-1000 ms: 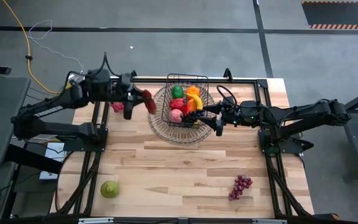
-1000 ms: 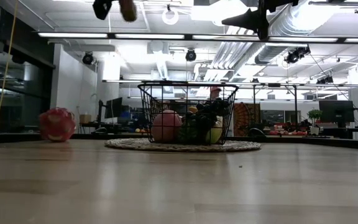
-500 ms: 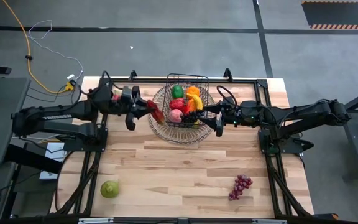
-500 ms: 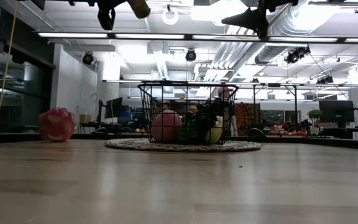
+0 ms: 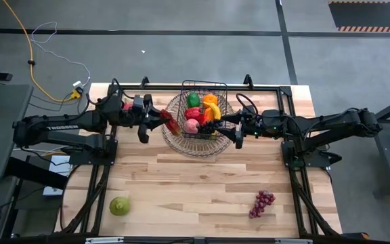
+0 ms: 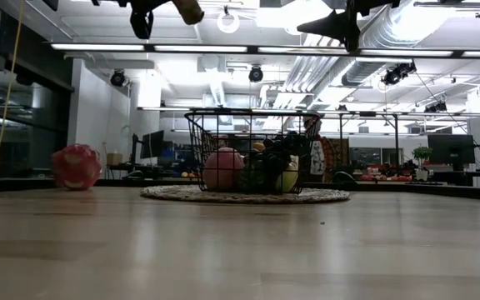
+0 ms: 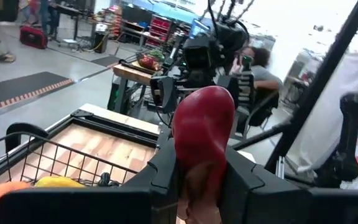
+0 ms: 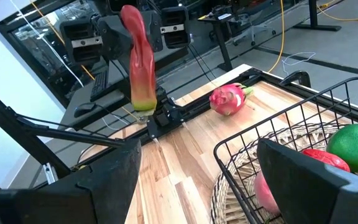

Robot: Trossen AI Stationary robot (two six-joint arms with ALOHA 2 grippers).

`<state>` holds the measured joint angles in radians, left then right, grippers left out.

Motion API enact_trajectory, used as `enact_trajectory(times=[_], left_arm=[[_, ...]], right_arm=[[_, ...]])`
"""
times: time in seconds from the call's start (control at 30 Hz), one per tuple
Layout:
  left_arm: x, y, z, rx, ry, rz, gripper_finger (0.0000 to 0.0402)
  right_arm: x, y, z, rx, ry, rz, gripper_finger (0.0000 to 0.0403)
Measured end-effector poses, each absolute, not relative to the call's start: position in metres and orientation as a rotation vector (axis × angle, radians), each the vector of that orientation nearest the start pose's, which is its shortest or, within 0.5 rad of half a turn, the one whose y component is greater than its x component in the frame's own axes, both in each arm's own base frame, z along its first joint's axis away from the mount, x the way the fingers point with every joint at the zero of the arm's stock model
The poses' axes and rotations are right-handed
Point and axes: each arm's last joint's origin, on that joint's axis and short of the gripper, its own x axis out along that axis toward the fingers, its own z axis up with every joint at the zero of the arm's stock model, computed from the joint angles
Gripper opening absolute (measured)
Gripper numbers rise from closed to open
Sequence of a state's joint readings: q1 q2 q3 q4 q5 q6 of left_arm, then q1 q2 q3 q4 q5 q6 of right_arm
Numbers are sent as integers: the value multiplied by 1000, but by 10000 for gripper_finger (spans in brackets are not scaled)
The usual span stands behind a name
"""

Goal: Build produce basket
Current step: Put the red chili pepper into the black wire basket

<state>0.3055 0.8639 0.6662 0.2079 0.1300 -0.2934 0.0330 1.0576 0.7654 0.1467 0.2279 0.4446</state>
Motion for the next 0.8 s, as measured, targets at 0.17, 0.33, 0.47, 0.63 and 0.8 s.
enact_trajectory(times=[0.17, 0.33, 0.47, 0.63, 0.8], left_arm=[[198, 61, 320, -305, -26, 239, 63], [222, 78, 333, -250, 30, 325, 63], [249, 105, 333, -276, 152, 399, 63], [278, 150, 318, -368, 372, 480, 63], [298, 194, 297, -438, 559, 523, 63]], right_arm=[[237, 1, 306, 423, 99, -224, 312], [237, 1, 307, 427, 97, -223, 312], [237, 1, 307, 427, 97, -223, 312], [237, 1, 307, 426, 97, -223, 312], [237, 1, 307, 426, 97, -223, 312]])
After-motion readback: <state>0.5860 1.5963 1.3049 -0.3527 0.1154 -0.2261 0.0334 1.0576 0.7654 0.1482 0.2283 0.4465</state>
